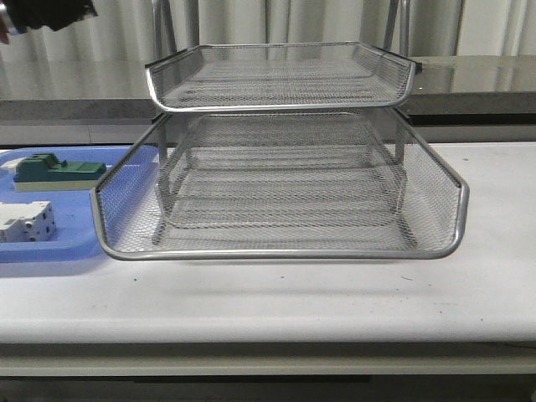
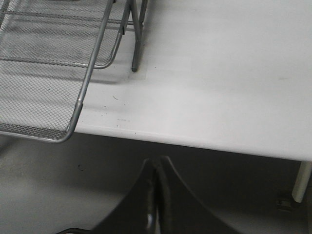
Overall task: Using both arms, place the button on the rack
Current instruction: 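Carry the button with the left gripper into the pulled-out tier, then open the left gripper to release the button and withdraw upward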
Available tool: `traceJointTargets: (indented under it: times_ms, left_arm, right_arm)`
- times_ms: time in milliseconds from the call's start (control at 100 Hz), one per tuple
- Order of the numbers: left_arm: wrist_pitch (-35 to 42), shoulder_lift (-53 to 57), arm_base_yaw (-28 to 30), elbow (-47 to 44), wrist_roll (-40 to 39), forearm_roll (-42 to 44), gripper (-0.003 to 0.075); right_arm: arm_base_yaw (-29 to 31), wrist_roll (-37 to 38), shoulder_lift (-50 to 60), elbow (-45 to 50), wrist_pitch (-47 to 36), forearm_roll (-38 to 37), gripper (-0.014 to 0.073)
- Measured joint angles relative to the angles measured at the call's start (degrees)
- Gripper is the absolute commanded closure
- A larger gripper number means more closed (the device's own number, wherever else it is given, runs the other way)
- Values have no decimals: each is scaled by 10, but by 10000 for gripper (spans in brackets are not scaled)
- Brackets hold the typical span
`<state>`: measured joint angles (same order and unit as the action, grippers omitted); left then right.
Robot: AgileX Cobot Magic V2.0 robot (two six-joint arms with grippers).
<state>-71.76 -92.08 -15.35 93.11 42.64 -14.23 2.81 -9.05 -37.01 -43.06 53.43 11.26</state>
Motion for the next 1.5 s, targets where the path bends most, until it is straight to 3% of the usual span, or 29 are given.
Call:
traceJointTargets:
  times_ms: [360,670,760,930,1030,1500]
  left_arm:
    - [33,-43,-160,-7,0,-30,740]
    - [149,-140,-204,-8,-1,-30,727]
    - [149,-162,-206,-8,-1,-30,635]
    - [142,-185,-206,-8,-1,-30,295]
    - [142,-185,-207,-8,-1,-31,179]
    - [122,-164,-207,-8,-46,-31,174]
  right_arm:
    - [1,0,0,0,0,0,664]
    - [1,0,0,0,0,0,664]
    - [1,0,0,0,0,0,664]
    - [1,0,0,0,0,0,664]
    - [1,0,0,0,0,0,664]
    - [1,0,0,0,0,0,664]
